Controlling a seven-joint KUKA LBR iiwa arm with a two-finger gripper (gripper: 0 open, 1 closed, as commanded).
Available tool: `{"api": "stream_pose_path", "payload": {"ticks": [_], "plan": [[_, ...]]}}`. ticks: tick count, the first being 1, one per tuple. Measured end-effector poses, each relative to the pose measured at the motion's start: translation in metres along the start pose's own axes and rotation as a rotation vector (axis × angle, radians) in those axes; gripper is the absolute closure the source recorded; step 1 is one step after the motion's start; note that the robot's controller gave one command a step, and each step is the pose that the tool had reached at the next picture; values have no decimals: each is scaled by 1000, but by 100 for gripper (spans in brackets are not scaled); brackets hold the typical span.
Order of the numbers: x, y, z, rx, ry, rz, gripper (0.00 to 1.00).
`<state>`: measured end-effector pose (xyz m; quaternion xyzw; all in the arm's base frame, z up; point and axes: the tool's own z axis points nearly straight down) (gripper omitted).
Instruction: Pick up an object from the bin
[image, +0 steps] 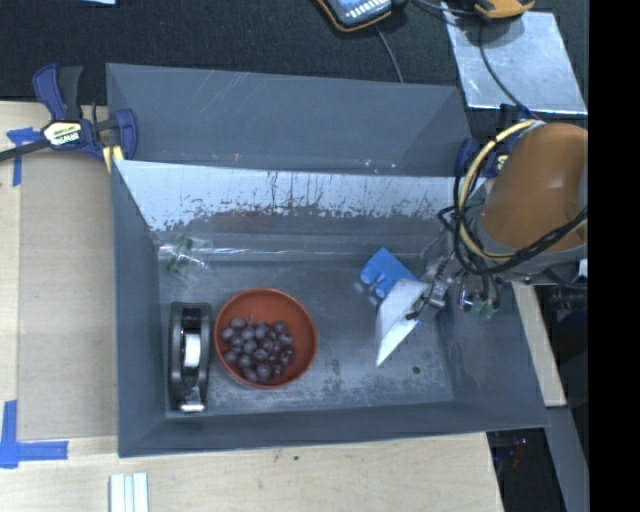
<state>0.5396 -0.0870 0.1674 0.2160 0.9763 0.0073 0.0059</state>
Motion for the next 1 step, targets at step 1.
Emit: {"api": "stream_pose_path", "payload": {"ticks": [1], "plan": [[-42,12,88,-11,-2,149,100]]}}
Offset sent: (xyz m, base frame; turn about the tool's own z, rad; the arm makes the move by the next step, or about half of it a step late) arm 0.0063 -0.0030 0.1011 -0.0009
